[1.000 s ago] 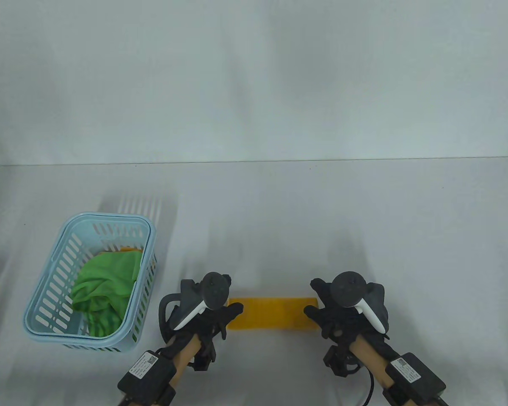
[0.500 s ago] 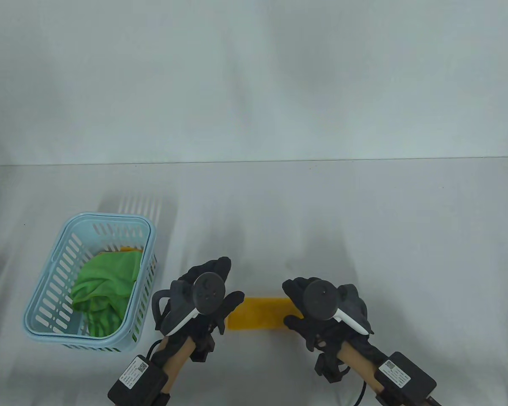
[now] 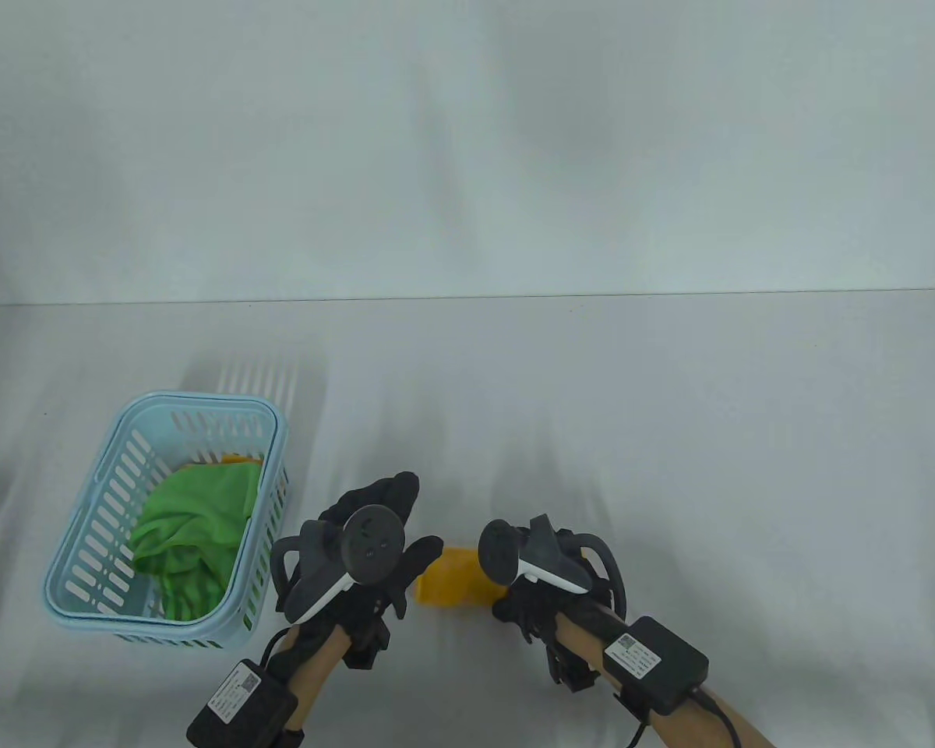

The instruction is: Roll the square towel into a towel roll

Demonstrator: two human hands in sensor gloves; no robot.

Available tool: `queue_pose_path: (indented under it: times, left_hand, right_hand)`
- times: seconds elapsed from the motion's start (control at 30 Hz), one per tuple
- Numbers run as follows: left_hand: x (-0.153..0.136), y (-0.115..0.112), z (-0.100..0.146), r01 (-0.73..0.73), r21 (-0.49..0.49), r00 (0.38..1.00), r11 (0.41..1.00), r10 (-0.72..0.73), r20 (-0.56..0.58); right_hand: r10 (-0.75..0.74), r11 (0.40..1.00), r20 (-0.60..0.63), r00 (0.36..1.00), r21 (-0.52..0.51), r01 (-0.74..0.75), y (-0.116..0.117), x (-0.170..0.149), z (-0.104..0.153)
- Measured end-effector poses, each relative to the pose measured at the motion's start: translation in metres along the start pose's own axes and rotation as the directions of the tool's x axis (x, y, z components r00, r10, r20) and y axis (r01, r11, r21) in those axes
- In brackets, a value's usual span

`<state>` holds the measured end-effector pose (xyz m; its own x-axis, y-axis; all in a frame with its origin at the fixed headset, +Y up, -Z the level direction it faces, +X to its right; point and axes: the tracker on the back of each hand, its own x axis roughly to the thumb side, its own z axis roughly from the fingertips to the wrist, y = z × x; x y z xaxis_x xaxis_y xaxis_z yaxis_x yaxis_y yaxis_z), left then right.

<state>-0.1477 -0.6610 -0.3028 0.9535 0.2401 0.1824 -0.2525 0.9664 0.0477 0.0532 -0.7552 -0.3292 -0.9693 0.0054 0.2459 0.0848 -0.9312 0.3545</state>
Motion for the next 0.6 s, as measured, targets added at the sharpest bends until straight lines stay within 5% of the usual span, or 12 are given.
queue_pose_path:
  times: [0.6]
  left_hand:
    - [0.0, 0.0, -0.001, 0.003, -0.003, 1.0, 1.0, -0.003, -0.007]
  right_hand:
    - [-0.181, 0.979, -0.046, 0.982, -0.105, 0.176, -0.02, -0.016, -0.009]
